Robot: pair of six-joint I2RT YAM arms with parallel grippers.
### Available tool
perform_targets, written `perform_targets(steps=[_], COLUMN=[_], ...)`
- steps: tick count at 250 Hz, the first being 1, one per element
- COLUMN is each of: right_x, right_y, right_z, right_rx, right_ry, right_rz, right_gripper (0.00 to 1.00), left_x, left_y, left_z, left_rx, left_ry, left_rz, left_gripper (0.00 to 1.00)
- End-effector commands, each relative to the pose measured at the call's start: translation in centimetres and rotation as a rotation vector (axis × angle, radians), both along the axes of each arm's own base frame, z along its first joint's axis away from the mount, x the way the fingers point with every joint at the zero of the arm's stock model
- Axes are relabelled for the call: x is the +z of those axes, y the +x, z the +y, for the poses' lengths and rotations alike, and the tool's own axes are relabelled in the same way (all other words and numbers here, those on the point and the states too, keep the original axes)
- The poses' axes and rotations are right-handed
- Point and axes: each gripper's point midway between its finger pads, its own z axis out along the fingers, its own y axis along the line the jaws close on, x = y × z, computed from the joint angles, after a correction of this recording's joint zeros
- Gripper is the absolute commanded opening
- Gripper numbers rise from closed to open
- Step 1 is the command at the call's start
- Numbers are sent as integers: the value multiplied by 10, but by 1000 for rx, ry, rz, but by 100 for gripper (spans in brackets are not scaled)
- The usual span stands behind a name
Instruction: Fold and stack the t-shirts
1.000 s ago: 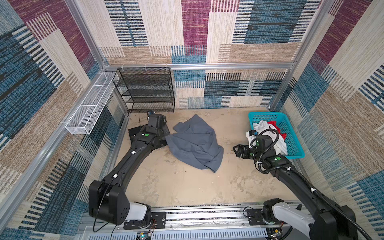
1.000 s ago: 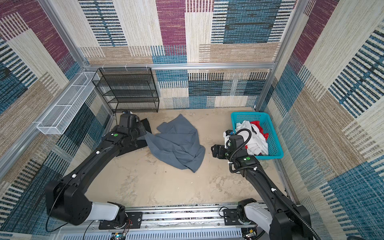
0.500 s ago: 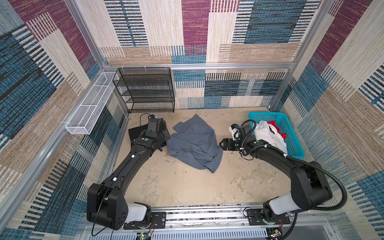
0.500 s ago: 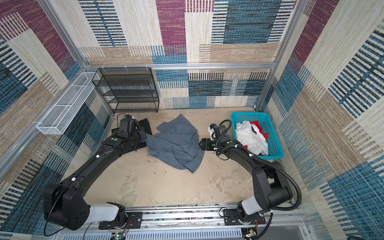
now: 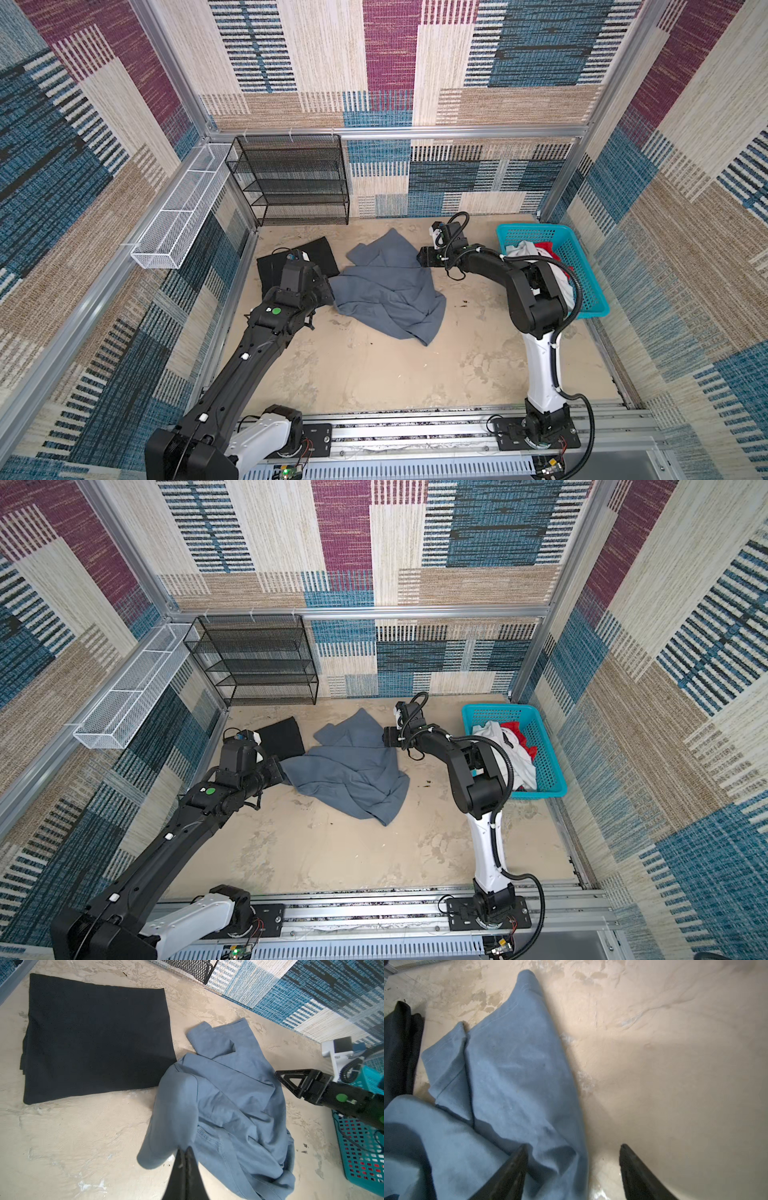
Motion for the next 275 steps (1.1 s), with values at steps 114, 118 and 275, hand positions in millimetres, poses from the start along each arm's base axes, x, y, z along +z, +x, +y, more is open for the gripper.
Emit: perform_targets(steps=[114, 118, 275], right_x=[76, 78, 109], right_y=[-40, -45, -200], right_z=[-81, -85, -114], right_rx=[-142, -151, -236], right_ry=[113, 106, 13], right_rz=[-65, -69, -21], right_gripper=[0, 0, 60], left_x=[7, 7, -39], left_y=[15, 17, 36], left_z=[-10, -11, 3], left_rx=[-53, -54, 38], left_ry=[5, 4, 87], left_rz=[-19, -20, 124], left_gripper=[0, 0, 0])
